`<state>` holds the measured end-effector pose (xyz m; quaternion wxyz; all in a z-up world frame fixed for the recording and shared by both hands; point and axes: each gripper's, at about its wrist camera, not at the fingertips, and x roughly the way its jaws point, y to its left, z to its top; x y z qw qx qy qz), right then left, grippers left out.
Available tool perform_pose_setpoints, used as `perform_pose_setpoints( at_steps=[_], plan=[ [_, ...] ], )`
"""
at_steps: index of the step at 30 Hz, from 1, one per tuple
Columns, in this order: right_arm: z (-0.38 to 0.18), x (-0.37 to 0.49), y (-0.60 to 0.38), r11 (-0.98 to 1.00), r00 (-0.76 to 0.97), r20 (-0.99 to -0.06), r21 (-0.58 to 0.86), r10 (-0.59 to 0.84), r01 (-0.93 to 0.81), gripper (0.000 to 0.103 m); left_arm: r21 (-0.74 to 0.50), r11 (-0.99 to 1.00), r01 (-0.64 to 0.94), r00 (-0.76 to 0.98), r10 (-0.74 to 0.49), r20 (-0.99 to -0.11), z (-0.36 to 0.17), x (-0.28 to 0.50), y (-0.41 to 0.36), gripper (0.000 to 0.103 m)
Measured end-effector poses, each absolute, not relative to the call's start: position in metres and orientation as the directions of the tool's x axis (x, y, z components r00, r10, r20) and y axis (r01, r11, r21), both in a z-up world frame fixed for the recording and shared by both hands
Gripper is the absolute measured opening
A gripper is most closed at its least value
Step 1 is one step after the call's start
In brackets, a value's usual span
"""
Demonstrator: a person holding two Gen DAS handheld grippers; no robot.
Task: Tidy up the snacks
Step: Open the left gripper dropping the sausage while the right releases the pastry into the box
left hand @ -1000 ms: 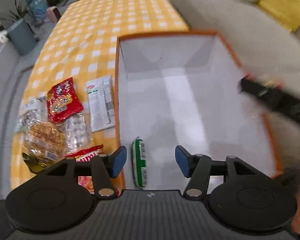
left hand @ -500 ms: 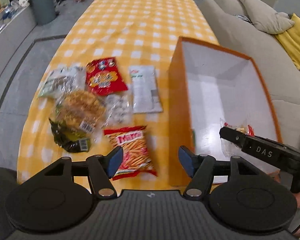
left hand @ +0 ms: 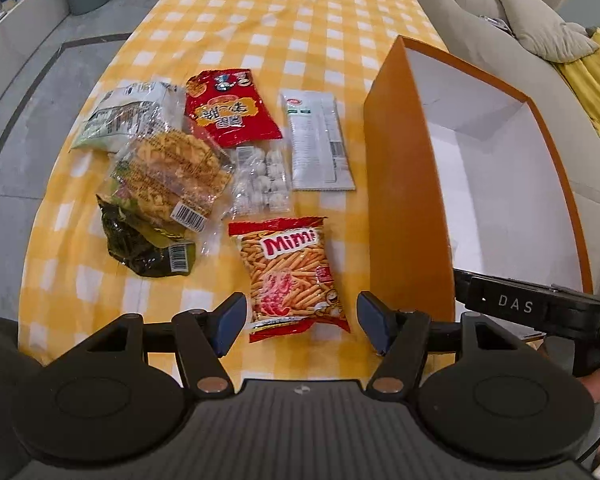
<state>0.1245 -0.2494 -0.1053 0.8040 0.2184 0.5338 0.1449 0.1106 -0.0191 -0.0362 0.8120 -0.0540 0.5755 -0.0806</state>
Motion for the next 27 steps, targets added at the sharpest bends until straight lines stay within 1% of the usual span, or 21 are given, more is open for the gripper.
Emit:
perform_pose_setpoints(
  at_steps=[2,5,13,15,19,21,23,27],
  plan=[
    [-0.107,0.126,-0.250,0.852,0.384,-0.787,0.524,0.482,0.005,0.041,-0.188,0.980,0.059,0.322,-0.197,-0.926,-0.036,0.112,-0.016,0.075],
    [-0.108,0.126,-0.254,0.833,0.383,-0.774,0.553,0.504,0.020,0.041,-0.191,0.980,0.054,0.321,-0.198,-0.926,-0.037,0.113,-0.012,0.075],
    [-0.091,0.117,-0.273,0.842,0.458,-0.760,0.538,0.461,0.047,0.041,-0.200,0.978,0.053,0.310,-0.207,-0.928,-0.037,0.114,-0.010,0.075],
    [-0.085,0.115,-0.276,0.843,0.478,-0.750,0.537,0.457,0.036,0.043,-0.197,0.979,0.051,0.312,-0.204,-0.928,-0.036,0.115,-0.009,0.075],
    [-0.074,0.110,-0.272,0.847,0.498,-0.736,0.532,0.458,0.007,0.052,-0.198,0.979,0.035,0.324,-0.199,-0.925,-0.032,0.115,-0.002,0.075],
    [-0.067,0.107,-0.266,0.852,0.506,-0.728,0.523,0.463,-0.027,0.058,-0.200,0.980,0.021,0.334,-0.196,-0.922,-0.029,0.116,0.005,0.075],
    [-0.060,0.105,-0.259,0.862,0.508,-0.729,0.505,0.458,-0.052,0.069,-0.200,0.980,0.009,0.343,-0.191,-0.920,-0.026,0.116,0.012,0.075],
    [-0.043,0.099,-0.240,0.881,0.532,-0.724,0.464,0.439,-0.095,0.070,-0.197,0.980,-0.033,0.367,-0.171,-0.914,-0.020,0.117,0.028,0.075]
  ],
)
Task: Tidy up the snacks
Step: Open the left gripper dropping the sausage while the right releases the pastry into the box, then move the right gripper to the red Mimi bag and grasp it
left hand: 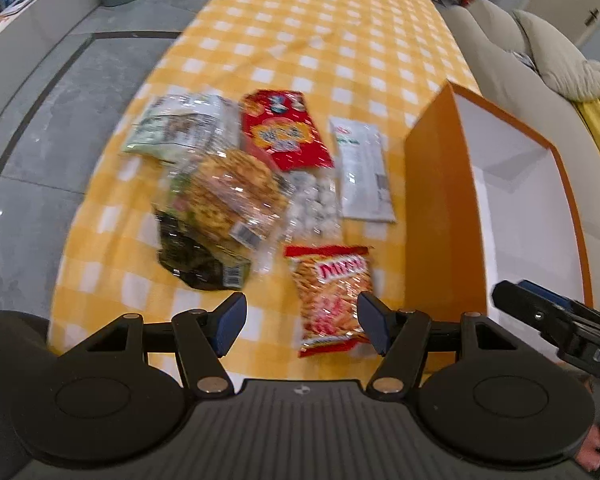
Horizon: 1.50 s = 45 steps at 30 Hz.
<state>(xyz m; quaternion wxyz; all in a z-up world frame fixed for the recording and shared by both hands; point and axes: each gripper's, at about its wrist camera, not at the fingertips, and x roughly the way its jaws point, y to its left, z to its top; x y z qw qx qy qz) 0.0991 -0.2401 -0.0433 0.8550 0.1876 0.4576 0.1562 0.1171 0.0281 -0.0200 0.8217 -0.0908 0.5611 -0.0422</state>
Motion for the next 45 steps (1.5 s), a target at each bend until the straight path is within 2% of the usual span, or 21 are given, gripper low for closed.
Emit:
perform_pose_setpoints(
  at_steps=[3,6,10,12,16,19,22,25,27,34,39,41,45],
  plan=[
    [-0.028,0.092,-0.224,0.910,0.608,-0.706,0.409,0.363,-0.069,0.076,-0.230,0.971,-0.065,0.378,-0.189,-0.906,-0.018,0.117,0.043,0.075],
    [-0.011,0.083,-0.203,0.928,0.687,-0.656,0.364,0.314,-0.076,0.076,-0.249,0.966,-0.064,0.388,-0.206,-0.899,-0.015,0.118,0.057,0.075],
    [0.002,0.065,-0.163,0.937,0.772,-0.550,0.303,0.320,-0.173,0.080,-0.253,0.962,-0.104,0.412,-0.189,-0.891,-0.012,0.119,0.075,0.077],
    [0.001,0.060,-0.144,0.937,0.780,-0.531,0.279,0.332,-0.210,0.080,-0.264,0.956,-0.126,0.414,-0.191,-0.890,-0.013,0.119,0.086,0.077],
    [-0.012,0.050,-0.103,0.974,0.814,-0.535,0.155,0.225,-0.167,0.080,-0.282,0.946,-0.162,0.406,-0.196,-0.892,-0.018,0.120,0.103,0.077],
    [-0.031,0.045,-0.077,0.977,0.806,-0.557,0.055,0.202,-0.207,0.078,-0.279,0.941,-0.189,0.405,-0.184,-0.895,-0.021,0.122,0.115,0.077],
    [-0.055,0.042,-0.057,0.987,0.807,-0.578,-0.022,0.118,-0.160,0.073,-0.275,0.940,-0.200,0.404,-0.177,-0.897,-0.025,0.123,0.124,0.077],
    [-0.079,0.049,-0.052,0.990,0.768,-0.630,0.003,0.113,-0.142,0.073,-0.265,0.941,-0.213,0.398,-0.164,-0.902,-0.029,0.124,0.130,0.077],
    [-0.094,0.057,-0.048,0.993,0.746,-0.663,-0.032,0.062,-0.111,0.073,-0.266,0.939,-0.217,0.389,-0.167,-0.906,-0.033,0.125,0.133,0.077],
    [-0.118,0.067,-0.047,0.999,0.705,-0.709,-0.041,-0.021,-0.012,0.072,-0.278,0.939,-0.204,0.373,-0.188,-0.909,-0.038,0.127,0.132,0.077],
    [-0.135,0.077,-0.044,1.000,0.683,-0.730,-0.029,-0.016,-0.007,0.072,-0.262,0.946,-0.191,0.363,-0.180,-0.914,-0.040,0.127,0.127,0.077],
    [-0.135,0.071,-0.046,0.999,0.700,-0.714,-0.028,-0.001,-0.027,0.064,-0.254,0.948,-0.190,0.360,-0.174,-0.917,-0.042,0.128,0.127,0.077],
    [-0.133,0.064,-0.050,0.999,0.721,-0.692,-0.008,0.030,-0.049,0.055,-0.264,0.944,-0.197,0.353,-0.183,-0.918,-0.042,0.128,0.128,0.077]
  ],
)
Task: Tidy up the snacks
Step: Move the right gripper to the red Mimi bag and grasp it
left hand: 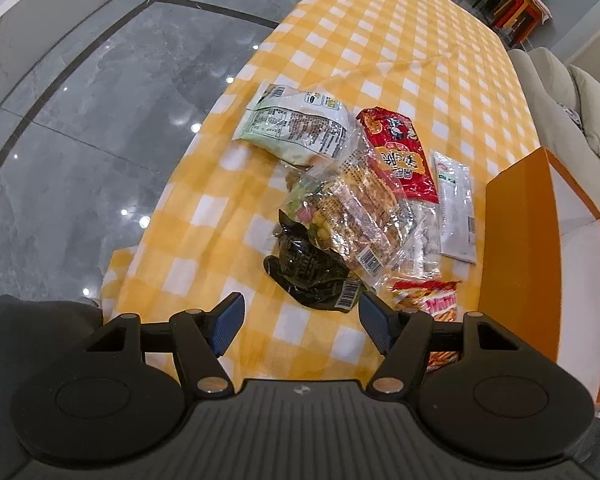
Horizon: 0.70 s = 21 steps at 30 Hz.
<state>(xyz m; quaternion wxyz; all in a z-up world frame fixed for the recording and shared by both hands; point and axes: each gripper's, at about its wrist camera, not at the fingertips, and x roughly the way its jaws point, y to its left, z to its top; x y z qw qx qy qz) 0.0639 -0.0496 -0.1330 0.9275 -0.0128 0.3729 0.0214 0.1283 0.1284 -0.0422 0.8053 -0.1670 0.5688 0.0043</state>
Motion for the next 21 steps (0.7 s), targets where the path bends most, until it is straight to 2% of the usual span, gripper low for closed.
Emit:
perform_pose_setpoints(
  at_steps=[3,6,11,17,21],
  plan=[
    [-0.132,0.058,-0.046,0.995,0.717,-0.694,-0.006,0.064,-0.095,0.055,-0.320,0.926,-0.198,0.351,-0.238,-0.905,-0.043,0.128,0.132,0.077],
    [-0.130,0.052,-0.042,0.989,0.710,-0.694,0.028,0.121,-0.142,0.057,-0.319,0.925,-0.207,0.341,-0.237,-0.910,-0.045,0.129,0.132,0.077],
    [-0.132,0.047,-0.031,0.983,0.723,-0.680,-0.015,0.123,-0.181,0.077,-0.338,0.918,-0.209,0.327,-0.260,-0.908,-0.048,0.131,0.132,0.077],
    [-0.142,0.048,-0.028,0.968,0.754,-0.645,-0.085,0.126,-0.234,0.080,-0.325,0.921,-0.216,0.310,-0.251,-0.917,-0.054,0.133,0.130,0.077],
    [-0.148,0.049,-0.039,0.966,0.782,-0.590,-0.018,0.199,-0.260,0.079,-0.298,0.929,-0.218,0.302,-0.226,-0.926,-0.057,0.134,0.129,0.077]
  ],
)
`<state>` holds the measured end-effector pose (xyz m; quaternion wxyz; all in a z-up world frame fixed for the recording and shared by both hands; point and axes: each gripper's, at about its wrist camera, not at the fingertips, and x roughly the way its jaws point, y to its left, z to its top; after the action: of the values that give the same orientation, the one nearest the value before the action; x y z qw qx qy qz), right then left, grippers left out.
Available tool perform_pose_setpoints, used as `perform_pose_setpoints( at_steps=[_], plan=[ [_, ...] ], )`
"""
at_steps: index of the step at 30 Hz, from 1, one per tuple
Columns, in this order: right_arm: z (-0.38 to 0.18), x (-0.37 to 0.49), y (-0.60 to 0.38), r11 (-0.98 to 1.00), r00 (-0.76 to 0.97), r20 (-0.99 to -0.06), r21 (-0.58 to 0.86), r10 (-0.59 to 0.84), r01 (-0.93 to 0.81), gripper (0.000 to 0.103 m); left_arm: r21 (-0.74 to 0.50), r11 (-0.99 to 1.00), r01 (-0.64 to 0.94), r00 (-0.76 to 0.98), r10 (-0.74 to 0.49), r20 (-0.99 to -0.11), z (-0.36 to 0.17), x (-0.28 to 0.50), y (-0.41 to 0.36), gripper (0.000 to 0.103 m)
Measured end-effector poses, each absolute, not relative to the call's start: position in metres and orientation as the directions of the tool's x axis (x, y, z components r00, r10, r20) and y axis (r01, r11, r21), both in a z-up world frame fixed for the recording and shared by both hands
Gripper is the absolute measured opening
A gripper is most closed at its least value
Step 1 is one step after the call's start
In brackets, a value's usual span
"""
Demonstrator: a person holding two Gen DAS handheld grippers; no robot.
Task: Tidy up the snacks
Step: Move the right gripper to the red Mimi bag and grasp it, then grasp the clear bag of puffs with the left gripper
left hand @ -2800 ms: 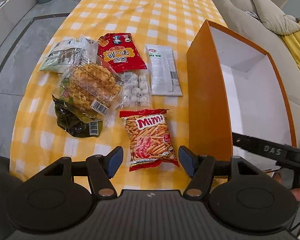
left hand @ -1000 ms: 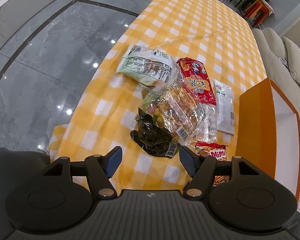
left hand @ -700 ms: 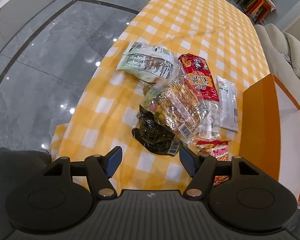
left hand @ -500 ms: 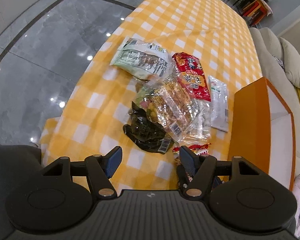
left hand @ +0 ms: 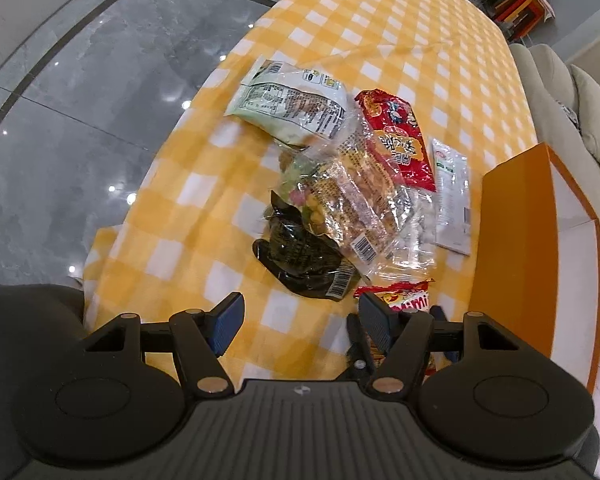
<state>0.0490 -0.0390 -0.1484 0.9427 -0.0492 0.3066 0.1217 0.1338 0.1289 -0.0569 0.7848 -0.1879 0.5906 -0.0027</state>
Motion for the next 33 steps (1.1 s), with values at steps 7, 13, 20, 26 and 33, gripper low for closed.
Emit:
perform_pose_setpoints(
  at_steps=[7,13,20,26,33],
  plan=[
    [-0.158,0.060,-0.051,0.965,0.773,-0.586,0.061,0.242,-0.257,0.073,-0.280,0.936,-0.216,0.293,-0.211,-0.932,-0.060,0.135,0.127,0.077],
    [-0.159,0.059,-0.048,0.959,0.772,-0.587,0.033,0.245,-0.280,0.066,-0.230,0.953,-0.196,0.289,-0.168,-0.942,-0.061,0.136,0.122,0.077],
    [-0.155,0.057,-0.048,0.959,0.773,-0.587,0.019,0.240,-0.284,0.053,-0.196,0.963,-0.186,0.303,-0.133,-0.944,-0.060,0.135,0.122,0.077],
    [-0.152,0.057,-0.048,0.961,0.772,-0.591,0.019,0.234,-0.277,0.052,-0.235,0.968,-0.093,0.527,-0.152,-0.836,-0.029,0.129,0.120,0.080],
    [-0.151,0.062,-0.052,0.967,0.762,-0.608,0.039,0.223,-0.252,0.052,-0.049,0.996,0.078,0.618,-0.087,-0.781,-0.031,0.147,0.086,0.084]
  ],
)
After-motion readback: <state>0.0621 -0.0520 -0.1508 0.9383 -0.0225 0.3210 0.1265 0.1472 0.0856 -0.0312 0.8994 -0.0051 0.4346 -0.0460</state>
